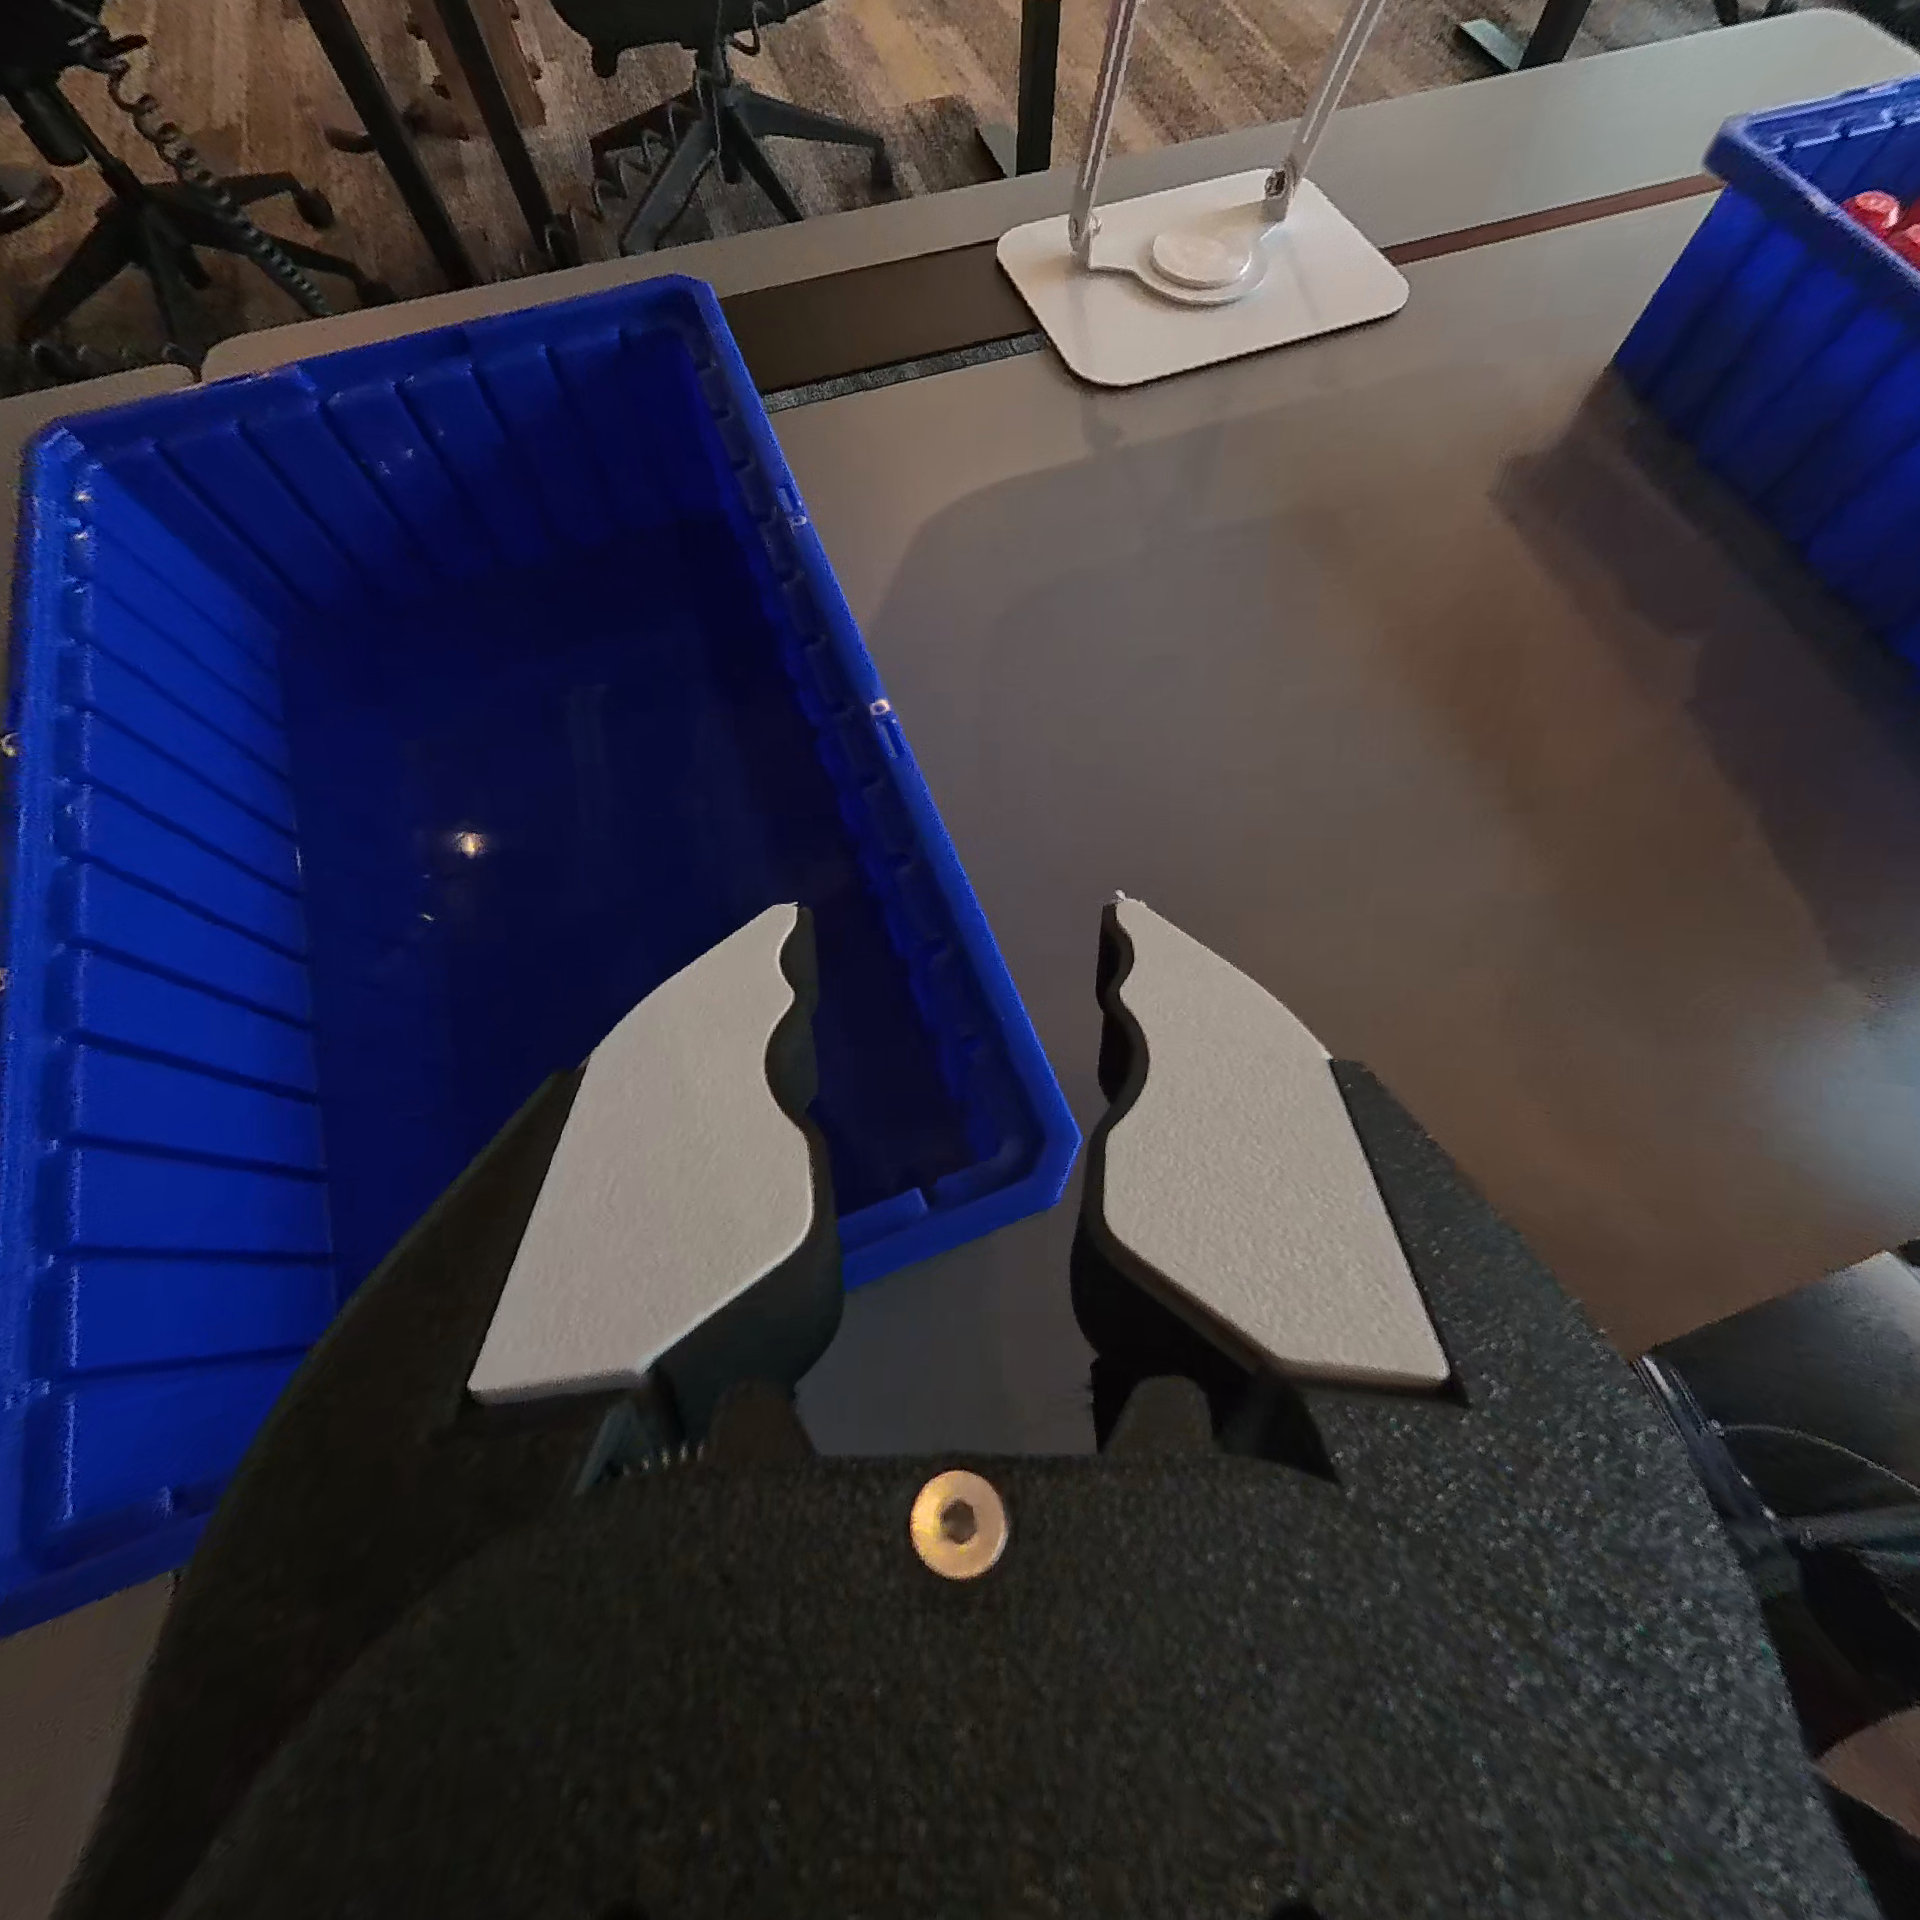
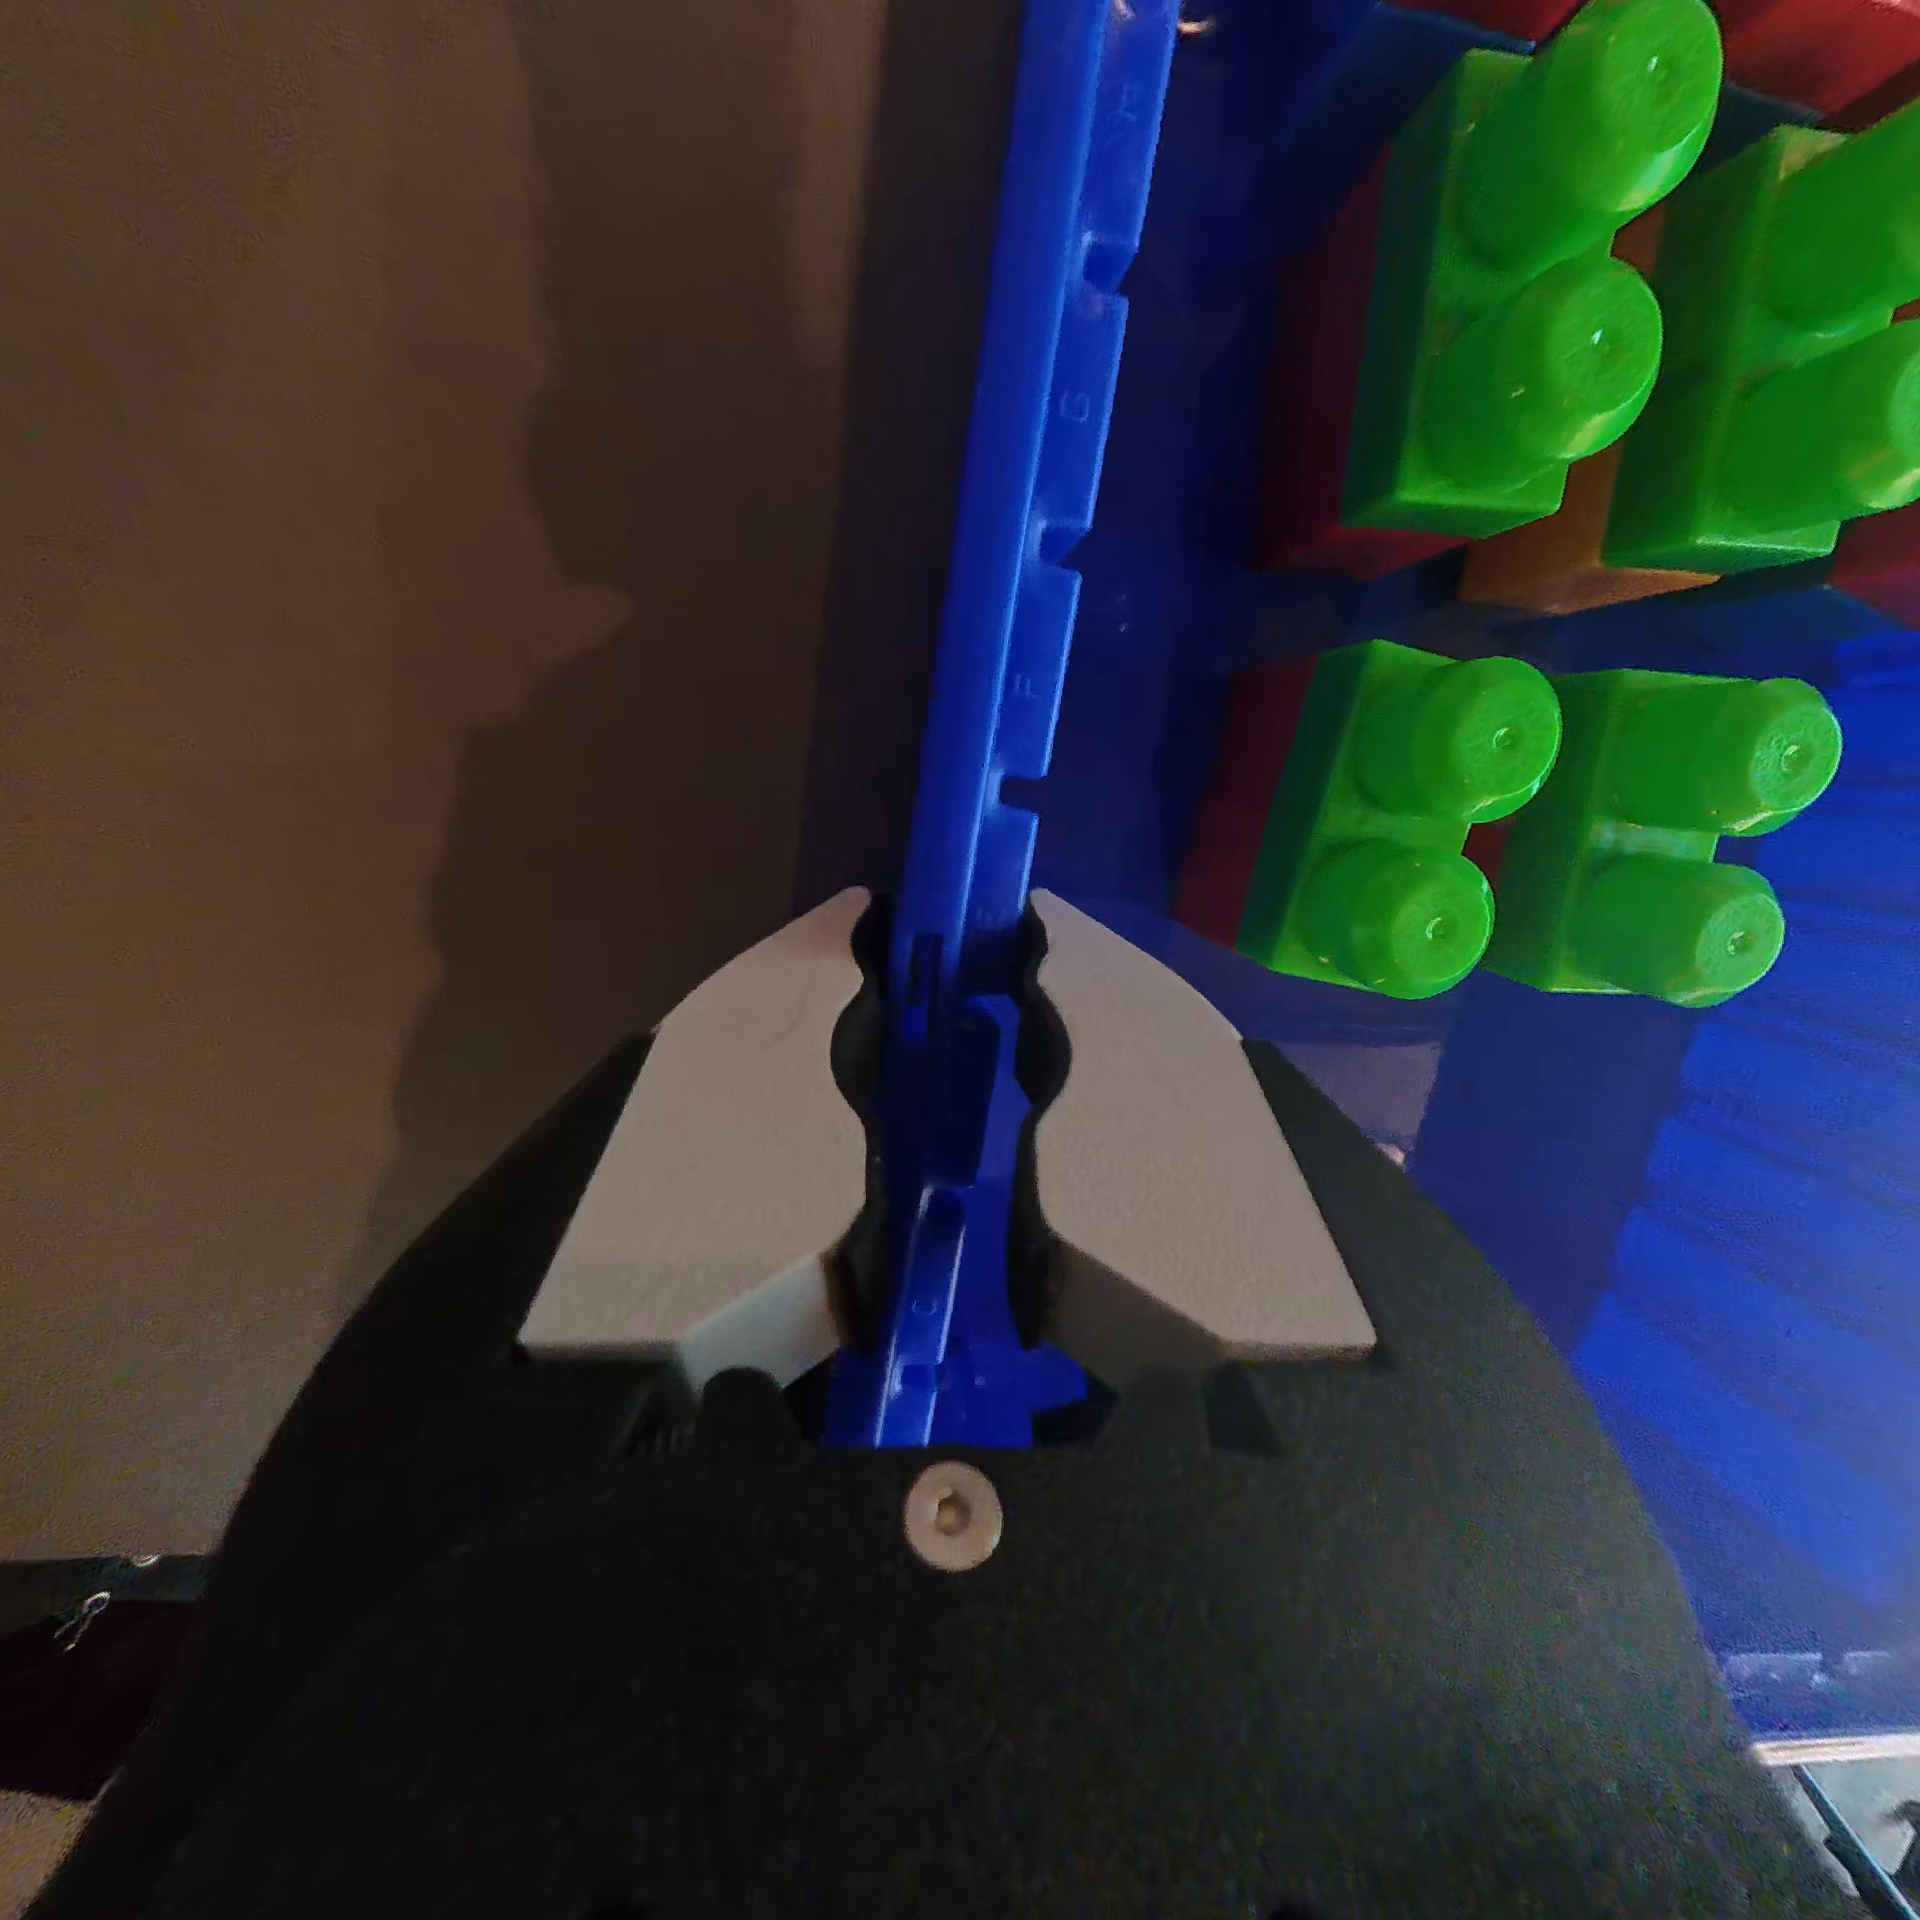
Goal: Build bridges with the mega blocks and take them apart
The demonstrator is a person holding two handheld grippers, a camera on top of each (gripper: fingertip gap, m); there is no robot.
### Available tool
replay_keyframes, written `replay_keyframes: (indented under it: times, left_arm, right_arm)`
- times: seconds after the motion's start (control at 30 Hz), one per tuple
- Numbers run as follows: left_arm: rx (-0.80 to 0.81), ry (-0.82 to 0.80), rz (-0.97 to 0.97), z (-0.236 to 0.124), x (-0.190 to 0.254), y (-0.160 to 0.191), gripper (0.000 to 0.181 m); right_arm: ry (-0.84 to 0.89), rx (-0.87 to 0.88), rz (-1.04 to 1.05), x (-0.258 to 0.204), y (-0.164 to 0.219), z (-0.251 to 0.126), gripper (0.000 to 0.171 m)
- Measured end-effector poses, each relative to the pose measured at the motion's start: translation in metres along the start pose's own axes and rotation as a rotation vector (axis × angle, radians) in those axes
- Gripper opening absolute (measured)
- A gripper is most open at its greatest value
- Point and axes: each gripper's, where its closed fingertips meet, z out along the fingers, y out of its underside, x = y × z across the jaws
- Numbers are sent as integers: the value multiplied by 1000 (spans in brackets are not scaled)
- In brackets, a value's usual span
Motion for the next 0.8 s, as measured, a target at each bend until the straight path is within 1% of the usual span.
replay_keyframes:
  times: [0.3,0.63,0.8]
  left_arm:
    - [62,9,-45,-18,-13,-1,50]
    - [82,13,-71,-24,-23,2,50]
    - [97,3,-72,-29,-25,1,50]
  right_arm:
    - [-28,27,-39,-44,-5,-5,23]
    - [-54,27,-98,-89,-14,-8,23]
    - [-69,21,-95,-108,-20,-8,24]
